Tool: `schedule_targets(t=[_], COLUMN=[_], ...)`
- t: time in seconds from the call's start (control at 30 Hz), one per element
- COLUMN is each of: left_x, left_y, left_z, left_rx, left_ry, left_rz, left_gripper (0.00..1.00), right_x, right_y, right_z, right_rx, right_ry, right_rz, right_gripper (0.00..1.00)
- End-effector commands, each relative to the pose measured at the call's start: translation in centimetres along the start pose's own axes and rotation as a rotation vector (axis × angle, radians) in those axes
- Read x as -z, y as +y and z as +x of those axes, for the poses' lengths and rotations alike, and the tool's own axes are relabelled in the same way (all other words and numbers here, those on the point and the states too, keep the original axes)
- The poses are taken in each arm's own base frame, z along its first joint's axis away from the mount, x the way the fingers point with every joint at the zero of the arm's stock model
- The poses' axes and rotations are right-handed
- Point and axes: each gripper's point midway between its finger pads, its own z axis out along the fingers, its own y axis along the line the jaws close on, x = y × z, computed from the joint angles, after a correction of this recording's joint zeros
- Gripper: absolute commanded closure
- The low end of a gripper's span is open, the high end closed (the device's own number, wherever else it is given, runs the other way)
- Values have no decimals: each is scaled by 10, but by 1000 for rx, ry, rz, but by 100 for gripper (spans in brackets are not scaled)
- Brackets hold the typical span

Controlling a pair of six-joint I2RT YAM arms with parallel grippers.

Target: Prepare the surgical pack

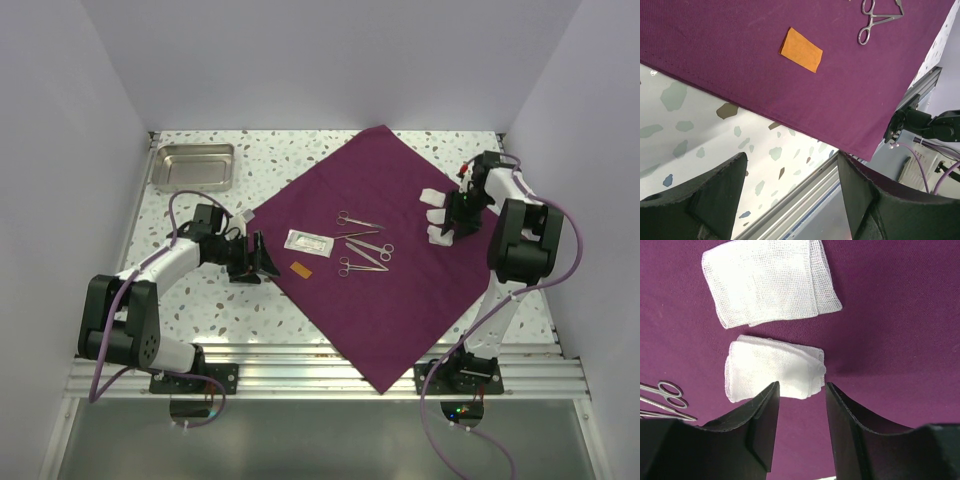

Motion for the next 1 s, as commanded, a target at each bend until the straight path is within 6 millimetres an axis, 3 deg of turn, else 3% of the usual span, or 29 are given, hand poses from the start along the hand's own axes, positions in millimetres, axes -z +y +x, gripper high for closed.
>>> schedule_targets(t=[0.0,0.5,0.97], left_x=[1,3,3], left_y=[-5,-4,-3], left_z=[-8,-8,-8], left_rx=[-14,-16,-23], left_ry=[-26,-30,-29], left_rz=[33,23,20], left_gripper=[23,23,23], right_x=[2,-19,-6], right_y=[-1,2,4], right_z=[-4,0,-4], right_rx=[4,-6,-21], right_ry=[-19,11,-14], right_rz=[4,-28,-18], right_gripper=[53,55,86])
